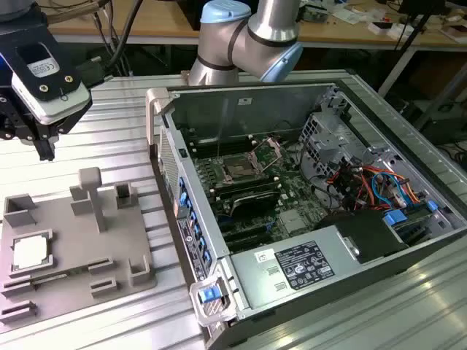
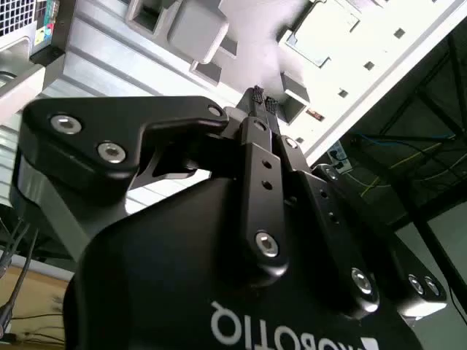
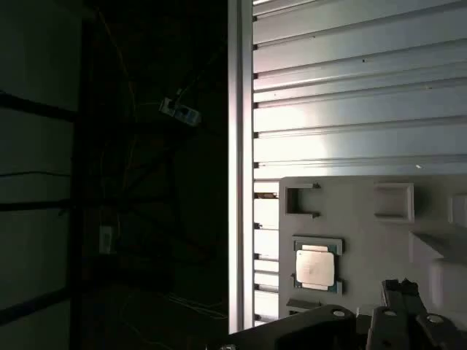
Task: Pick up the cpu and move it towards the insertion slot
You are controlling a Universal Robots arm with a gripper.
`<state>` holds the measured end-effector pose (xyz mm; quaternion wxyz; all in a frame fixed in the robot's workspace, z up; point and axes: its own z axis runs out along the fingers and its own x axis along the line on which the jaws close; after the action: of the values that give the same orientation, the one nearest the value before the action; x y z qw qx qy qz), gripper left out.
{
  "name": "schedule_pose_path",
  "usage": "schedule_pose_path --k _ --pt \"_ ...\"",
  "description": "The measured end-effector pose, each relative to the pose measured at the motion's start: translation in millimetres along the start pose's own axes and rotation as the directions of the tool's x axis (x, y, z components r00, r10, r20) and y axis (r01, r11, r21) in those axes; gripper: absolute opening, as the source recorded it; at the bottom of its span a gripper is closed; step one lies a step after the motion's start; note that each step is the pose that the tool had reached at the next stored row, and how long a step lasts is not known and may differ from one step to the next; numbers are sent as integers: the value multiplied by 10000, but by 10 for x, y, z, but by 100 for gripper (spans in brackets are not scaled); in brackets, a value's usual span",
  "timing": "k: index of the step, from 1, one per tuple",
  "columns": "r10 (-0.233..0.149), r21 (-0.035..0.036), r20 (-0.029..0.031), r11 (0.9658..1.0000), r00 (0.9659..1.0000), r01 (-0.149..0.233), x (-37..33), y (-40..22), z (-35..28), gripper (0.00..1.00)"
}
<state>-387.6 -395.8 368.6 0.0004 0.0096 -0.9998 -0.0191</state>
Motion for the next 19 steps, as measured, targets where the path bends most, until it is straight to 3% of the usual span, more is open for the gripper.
schedule_pose_path --k 8,13,17,18,19 --pt "3 1 0 10000 10000 -3 17 1 0 11" --pt "0 0 -5 10000 10000 0 136 2 3 11" --pt "3 -1 -49 10000 10000 -3 282 5 12 11" --pt "4 -2 -77 10000 10000 -4 350 6 18 11" --pt "4 -1 -105 10000 9999 -4 402 7 21 17"
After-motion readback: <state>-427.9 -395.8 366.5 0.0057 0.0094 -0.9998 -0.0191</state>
